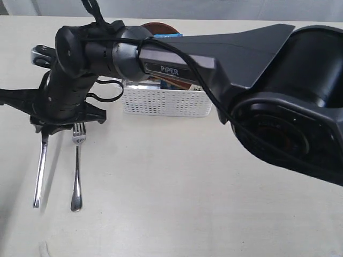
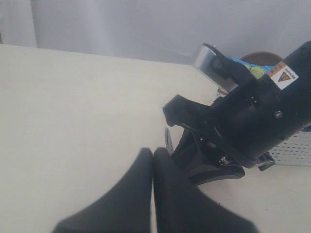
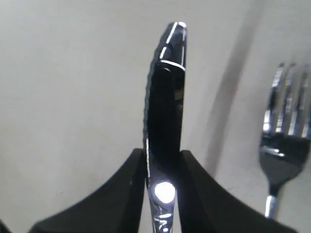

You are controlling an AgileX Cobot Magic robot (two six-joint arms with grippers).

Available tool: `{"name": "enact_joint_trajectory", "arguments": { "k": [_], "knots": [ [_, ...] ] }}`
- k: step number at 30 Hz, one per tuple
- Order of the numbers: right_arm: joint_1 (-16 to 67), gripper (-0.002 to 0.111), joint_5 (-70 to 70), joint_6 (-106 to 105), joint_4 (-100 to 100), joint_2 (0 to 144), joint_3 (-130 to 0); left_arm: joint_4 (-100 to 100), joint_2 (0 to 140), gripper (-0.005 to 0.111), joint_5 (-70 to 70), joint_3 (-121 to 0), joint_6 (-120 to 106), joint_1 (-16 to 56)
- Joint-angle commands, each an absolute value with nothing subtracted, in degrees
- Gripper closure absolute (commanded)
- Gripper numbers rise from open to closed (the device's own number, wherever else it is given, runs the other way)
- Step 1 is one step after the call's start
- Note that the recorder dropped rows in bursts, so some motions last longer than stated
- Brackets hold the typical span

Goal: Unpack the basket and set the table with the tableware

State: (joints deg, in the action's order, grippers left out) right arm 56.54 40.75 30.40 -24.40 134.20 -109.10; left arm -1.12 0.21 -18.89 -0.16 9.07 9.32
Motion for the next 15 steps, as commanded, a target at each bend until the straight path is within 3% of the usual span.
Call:
{"name": "enact_joint_trajectory", "arguments": {
  "k": [1, 15],
  "knots": [
    [56.89, 0.109, 40.78, 41.44, -15.26, 134.20, -109.26, -1.17, 0.00, 0.107, -18.26, 0.00, 9.04, 9.26],
    [58.38, 0.109, 43.39, 43.93, -13.97, 136.52, -109.26, -1.17, 0.00, 0.107, -18.26, 0.00, 9.04, 9.26]
  ]
}}
